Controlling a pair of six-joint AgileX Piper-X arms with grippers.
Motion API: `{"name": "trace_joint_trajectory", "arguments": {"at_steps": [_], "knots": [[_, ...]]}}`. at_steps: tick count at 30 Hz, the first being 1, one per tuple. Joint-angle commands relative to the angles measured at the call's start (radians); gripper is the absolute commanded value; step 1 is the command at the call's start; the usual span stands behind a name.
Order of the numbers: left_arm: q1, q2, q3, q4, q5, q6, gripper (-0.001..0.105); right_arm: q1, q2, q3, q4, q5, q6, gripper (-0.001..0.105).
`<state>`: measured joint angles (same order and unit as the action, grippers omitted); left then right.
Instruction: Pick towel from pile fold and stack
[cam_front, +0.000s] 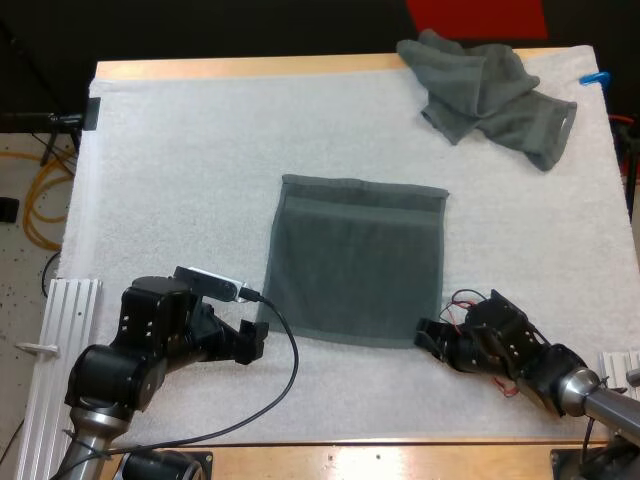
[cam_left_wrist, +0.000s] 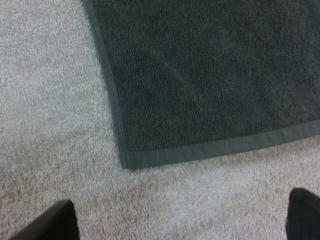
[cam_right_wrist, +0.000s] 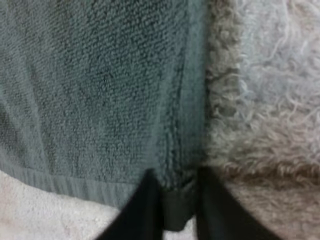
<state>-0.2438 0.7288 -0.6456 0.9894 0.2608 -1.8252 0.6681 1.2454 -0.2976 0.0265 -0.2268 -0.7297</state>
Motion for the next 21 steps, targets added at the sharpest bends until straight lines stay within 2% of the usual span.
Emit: {"name": "trace_joint_trajectory", "arguments": {"at_steps": [1,5,11,13,17,21], "knots": [[0.0,-0.005,-0.002,-0.007,0.005,-0.011,0.08,0.0,-0.003,0.002,0.011,-0.007,-0.013,0.0],[0.0,-0.004,0.016,-0.039,0.005,-0.012,0.08,0.0,-0.031,0.002,0.016,-0.011,-0.058,0.0],[0.0,0.07,0.07,-0.137,0.005,-0.078,0.08,0.0,-0.114,0.002,0.07,-0.008,-0.079,0.0],[0.0,0.134,0.08,-0.165,0.005,-0.08,0.08,0.0,-0.139,0.002,0.104,-0.001,-0.117,0.0],[0.0,0.283,0.081,-0.232,0.008,-0.08,0.08,0.0,-0.161,0.002,0.151,0.013,-0.13,0.0],[0.0,0.451,0.081,-0.334,0.096,-0.083,0.08,0.0,-0.162,0.002,0.158,0.013,-0.135,0.0]]}}
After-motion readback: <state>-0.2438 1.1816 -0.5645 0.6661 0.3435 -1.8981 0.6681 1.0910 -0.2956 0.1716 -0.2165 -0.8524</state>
